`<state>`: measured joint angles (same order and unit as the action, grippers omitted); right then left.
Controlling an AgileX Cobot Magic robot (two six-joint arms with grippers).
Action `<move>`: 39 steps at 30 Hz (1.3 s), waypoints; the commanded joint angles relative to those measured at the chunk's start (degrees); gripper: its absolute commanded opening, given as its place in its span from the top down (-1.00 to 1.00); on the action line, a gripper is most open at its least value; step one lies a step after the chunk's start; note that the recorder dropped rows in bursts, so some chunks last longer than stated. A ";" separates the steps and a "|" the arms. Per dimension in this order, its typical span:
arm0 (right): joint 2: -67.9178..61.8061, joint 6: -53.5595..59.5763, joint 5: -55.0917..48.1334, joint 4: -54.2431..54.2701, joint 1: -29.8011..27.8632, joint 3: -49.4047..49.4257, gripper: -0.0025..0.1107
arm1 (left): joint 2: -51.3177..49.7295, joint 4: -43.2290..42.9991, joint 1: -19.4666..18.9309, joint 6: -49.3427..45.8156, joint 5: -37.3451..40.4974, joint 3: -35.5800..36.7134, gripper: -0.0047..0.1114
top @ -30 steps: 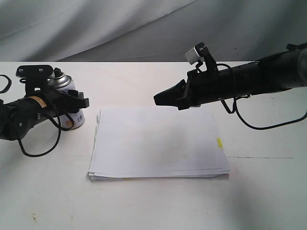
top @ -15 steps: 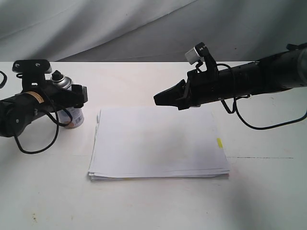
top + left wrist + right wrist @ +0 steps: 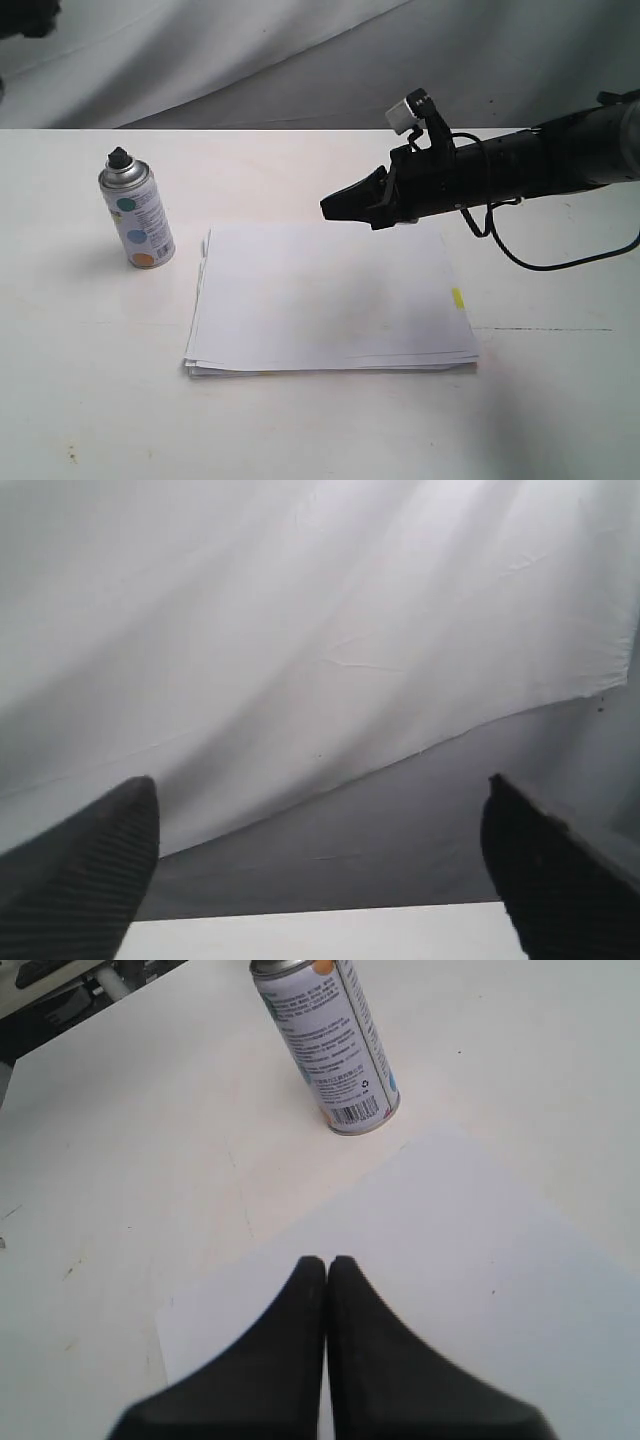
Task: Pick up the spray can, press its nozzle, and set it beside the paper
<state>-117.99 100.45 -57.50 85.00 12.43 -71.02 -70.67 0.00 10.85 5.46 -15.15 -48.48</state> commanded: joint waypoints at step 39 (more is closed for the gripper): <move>70.66 -43.43 -6.84 -30.42 -0.43 1.35 0.96 | 59.70 20.75 0.01 -5.02 12.28 37.99 0.92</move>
<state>-51.26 61.70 -63.20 57.57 12.11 -70.85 -11.27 16.59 10.85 0.00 -1.33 -11.80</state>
